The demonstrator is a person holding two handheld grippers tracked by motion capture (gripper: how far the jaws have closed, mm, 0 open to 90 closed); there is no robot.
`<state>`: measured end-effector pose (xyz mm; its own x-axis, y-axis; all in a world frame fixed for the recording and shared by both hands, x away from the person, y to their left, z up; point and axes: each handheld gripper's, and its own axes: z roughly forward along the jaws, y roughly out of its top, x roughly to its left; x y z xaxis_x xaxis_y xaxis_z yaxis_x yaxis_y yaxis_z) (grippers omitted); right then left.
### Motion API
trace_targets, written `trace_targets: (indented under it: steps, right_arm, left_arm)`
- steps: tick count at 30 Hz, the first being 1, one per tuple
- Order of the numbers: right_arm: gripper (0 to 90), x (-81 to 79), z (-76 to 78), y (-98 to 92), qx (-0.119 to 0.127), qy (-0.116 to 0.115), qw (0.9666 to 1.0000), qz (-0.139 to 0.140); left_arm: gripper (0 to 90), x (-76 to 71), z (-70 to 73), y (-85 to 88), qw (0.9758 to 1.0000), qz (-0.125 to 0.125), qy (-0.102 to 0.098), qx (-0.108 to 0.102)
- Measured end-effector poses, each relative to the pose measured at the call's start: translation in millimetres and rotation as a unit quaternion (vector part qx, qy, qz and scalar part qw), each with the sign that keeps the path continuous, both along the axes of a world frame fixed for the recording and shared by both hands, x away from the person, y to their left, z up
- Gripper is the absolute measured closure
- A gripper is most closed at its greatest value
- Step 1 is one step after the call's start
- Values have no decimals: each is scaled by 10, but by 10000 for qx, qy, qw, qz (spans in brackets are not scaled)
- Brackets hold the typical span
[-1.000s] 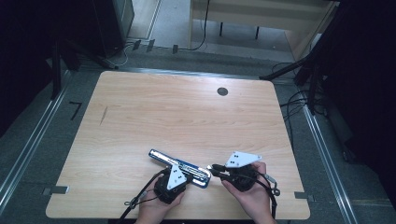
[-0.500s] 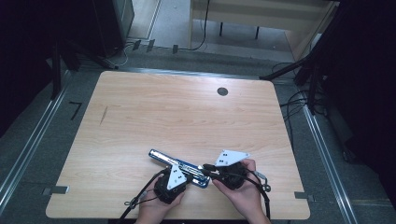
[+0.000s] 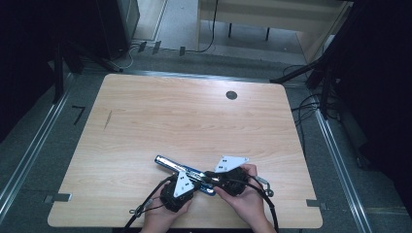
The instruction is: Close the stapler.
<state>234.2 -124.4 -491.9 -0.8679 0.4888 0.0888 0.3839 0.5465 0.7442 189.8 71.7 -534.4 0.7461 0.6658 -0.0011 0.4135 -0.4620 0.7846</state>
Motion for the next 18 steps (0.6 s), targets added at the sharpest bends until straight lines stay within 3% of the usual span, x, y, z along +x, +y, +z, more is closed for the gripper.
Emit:
trace_targets:
  steps: [18]
  right_arm:
    - [800, 33, -102, 9, -57, 69, 9999, 52]
  left_arm:
    - [900, 1, 1, 2, 10000, 0, 10, -1]
